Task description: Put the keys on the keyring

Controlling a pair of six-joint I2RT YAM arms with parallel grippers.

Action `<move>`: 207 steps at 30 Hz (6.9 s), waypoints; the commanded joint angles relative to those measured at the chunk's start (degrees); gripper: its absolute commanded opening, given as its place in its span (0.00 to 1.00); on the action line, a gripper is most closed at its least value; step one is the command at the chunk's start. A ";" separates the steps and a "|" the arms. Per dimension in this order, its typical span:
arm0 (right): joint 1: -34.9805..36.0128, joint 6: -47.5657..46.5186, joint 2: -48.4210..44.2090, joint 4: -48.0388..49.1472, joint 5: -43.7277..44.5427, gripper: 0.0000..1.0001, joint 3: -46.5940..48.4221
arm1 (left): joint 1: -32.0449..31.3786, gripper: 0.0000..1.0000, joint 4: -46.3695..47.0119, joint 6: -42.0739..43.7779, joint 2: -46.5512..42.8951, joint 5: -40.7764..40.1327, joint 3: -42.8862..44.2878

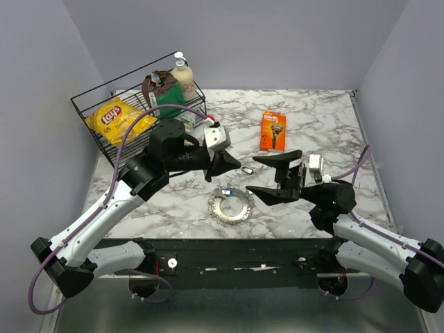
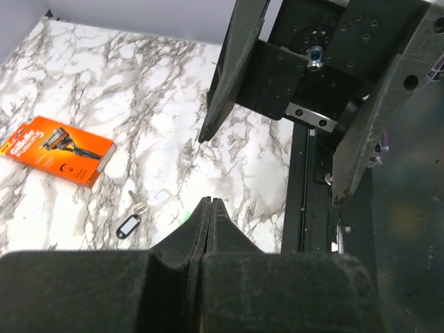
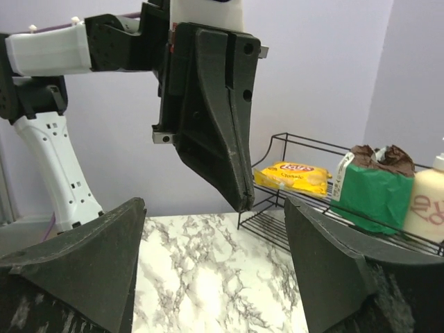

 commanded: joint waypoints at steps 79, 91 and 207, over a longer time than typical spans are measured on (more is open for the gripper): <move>9.52 -2.37 29.00 -60.41 23.13 0.83 19.38 | 18.76 0.89 31.74 -39.67 -1.04 -28.98 -47.91; 10.31 -1.67 35.16 -60.41 17.41 0.77 24.30 | 20.00 0.72 36.22 -46.52 -5.61 -20.81 -58.37; -1.02 15.55 30.41 -74.12 25.42 0.55 17.54 | 17.72 0.52 42.99 -41.96 18.37 -12.89 -47.66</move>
